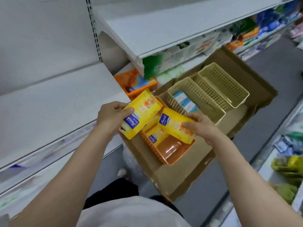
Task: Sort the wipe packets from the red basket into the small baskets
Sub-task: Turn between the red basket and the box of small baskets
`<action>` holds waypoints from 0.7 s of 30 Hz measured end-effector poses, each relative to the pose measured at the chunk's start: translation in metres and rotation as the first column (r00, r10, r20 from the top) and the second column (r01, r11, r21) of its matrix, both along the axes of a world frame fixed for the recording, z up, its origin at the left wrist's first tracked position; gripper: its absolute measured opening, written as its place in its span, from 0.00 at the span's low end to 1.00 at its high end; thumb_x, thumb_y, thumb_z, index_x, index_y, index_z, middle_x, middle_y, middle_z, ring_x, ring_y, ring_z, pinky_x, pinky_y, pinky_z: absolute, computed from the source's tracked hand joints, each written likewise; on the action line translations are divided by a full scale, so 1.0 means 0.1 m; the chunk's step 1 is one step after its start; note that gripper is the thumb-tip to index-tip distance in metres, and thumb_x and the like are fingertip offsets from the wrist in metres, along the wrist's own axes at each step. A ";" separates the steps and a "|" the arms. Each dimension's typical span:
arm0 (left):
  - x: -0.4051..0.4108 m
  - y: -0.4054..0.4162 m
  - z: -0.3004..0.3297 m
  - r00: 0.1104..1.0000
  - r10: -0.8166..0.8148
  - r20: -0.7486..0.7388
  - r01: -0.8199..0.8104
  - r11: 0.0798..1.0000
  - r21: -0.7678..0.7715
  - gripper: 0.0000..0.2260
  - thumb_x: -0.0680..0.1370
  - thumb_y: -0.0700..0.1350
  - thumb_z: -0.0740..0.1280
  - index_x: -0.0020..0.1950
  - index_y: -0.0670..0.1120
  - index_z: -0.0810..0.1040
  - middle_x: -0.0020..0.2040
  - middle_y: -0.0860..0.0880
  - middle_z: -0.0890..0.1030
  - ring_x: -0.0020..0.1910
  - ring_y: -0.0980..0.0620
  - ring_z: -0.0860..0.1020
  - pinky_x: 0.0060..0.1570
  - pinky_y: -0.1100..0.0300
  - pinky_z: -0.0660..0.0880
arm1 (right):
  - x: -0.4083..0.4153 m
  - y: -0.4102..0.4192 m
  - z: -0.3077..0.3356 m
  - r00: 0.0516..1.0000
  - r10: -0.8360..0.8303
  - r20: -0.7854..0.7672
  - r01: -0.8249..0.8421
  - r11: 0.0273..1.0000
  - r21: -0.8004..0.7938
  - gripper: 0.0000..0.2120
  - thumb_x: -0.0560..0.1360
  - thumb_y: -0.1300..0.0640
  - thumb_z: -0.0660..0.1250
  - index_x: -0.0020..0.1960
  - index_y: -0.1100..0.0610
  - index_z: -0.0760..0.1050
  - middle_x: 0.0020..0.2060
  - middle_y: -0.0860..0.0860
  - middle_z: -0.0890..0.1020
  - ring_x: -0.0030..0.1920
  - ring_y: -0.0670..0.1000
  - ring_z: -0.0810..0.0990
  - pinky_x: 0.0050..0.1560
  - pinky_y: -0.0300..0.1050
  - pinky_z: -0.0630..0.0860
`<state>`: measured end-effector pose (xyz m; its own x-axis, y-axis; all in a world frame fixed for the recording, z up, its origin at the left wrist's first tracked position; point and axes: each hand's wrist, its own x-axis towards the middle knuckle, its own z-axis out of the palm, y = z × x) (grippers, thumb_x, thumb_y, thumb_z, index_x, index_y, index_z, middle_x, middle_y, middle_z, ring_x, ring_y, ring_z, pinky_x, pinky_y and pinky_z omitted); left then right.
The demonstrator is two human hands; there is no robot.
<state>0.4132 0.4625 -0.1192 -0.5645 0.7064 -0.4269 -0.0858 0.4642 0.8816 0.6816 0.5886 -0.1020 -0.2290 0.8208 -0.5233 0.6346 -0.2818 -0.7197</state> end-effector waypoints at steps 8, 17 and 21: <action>0.09 0.43 -0.28 0.998 0.046 -0.031 -0.050 0.987 -0.155 0.12 0.72 0.47 0.76 0.52 0.44 0.82 0.47 0.46 0.84 0.42 0.51 0.82 0.42 0.57 0.78 | -0.18 0.55 -0.87 0.546 0.731 0.409 -0.641 0.679 -0.358 0.23 0.72 0.58 0.73 0.65 0.45 0.76 0.62 0.51 0.77 0.49 0.49 0.81 0.46 0.39 0.77; 0.77 0.18 -0.57 0.900 0.435 0.022 -0.421 0.881 -0.216 0.10 0.72 0.44 0.76 0.50 0.45 0.82 0.46 0.45 0.84 0.41 0.48 0.83 0.40 0.56 0.78 | -0.31 0.64 -1.59 0.055 0.880 0.472 -0.897 0.251 -0.364 0.18 0.77 0.57 0.68 0.66 0.52 0.77 0.67 0.54 0.76 0.67 0.56 0.74 0.65 0.45 0.70; 1.06 0.12 -0.62 0.853 0.522 -0.002 -0.508 0.829 -0.235 0.09 0.72 0.45 0.76 0.50 0.45 0.81 0.46 0.46 0.84 0.41 0.49 0.83 0.40 0.55 0.78 | -0.26 0.56 -1.63 -0.184 0.740 0.647 -0.958 0.012 -0.286 0.17 0.78 0.48 0.66 0.64 0.53 0.77 0.66 0.54 0.75 0.71 0.57 0.65 0.63 0.51 0.71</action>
<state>0.5194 0.4740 -0.1811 -0.7888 0.2042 -0.5798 -0.4156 0.5178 0.7478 0.6554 0.6448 -0.2651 -0.6299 0.1924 -0.7525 0.3108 0.9503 -0.0171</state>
